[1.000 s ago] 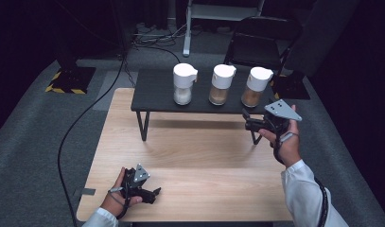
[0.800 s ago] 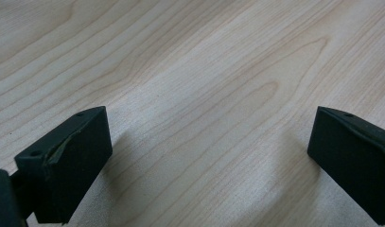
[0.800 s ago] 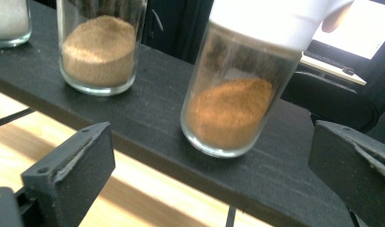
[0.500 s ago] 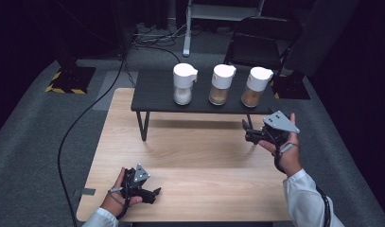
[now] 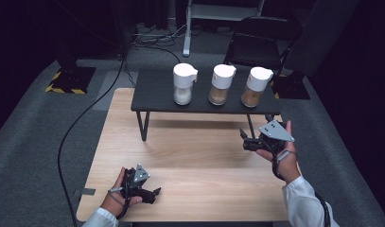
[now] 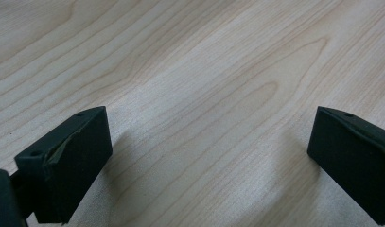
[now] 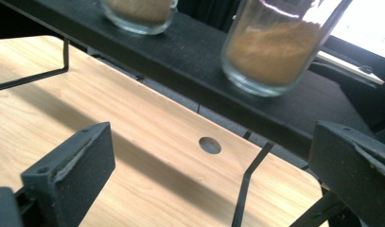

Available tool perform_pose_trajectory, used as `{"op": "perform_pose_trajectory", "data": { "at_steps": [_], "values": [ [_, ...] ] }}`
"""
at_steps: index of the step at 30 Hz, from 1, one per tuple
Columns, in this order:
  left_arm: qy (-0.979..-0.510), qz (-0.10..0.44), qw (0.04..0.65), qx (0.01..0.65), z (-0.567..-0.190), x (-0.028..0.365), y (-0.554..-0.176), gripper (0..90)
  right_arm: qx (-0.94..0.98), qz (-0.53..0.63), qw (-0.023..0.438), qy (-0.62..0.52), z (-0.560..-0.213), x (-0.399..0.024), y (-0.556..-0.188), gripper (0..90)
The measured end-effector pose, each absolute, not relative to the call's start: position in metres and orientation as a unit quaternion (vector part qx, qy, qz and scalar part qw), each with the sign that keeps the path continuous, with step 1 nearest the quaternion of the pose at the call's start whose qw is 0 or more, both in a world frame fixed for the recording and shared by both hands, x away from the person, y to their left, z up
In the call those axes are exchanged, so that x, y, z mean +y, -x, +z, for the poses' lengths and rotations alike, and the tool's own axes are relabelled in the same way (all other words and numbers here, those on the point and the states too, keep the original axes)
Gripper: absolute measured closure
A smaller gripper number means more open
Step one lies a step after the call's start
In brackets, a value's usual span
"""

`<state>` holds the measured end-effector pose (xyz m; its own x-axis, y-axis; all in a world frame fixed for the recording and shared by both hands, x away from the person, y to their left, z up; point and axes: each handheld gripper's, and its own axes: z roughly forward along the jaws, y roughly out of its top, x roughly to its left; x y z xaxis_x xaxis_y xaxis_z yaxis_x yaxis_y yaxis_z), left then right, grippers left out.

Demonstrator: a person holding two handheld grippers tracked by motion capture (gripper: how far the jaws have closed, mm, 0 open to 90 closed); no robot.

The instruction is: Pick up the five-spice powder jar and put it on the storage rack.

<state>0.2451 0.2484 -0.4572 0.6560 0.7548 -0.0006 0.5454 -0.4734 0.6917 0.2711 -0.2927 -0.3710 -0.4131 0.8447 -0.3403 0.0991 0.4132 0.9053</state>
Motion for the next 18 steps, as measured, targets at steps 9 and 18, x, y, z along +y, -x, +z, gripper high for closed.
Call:
{"op": "perform_pose_trajectory", "data": {
  "at_steps": [9,18],
  "values": [
    [-0.844,0.154,0.339,0.385,-0.457,0.248,-0.245,0.5,0.73,0.429,0.422,-0.325,-0.38,-0.294,-0.266,0.9],
    [-0.844,0.154,0.339,0.385,-0.457,0.248,-0.245,0.5,0.743,0.428,0.402,-0.32,-0.39,-0.296,-0.261,0.9]
  ]
}}
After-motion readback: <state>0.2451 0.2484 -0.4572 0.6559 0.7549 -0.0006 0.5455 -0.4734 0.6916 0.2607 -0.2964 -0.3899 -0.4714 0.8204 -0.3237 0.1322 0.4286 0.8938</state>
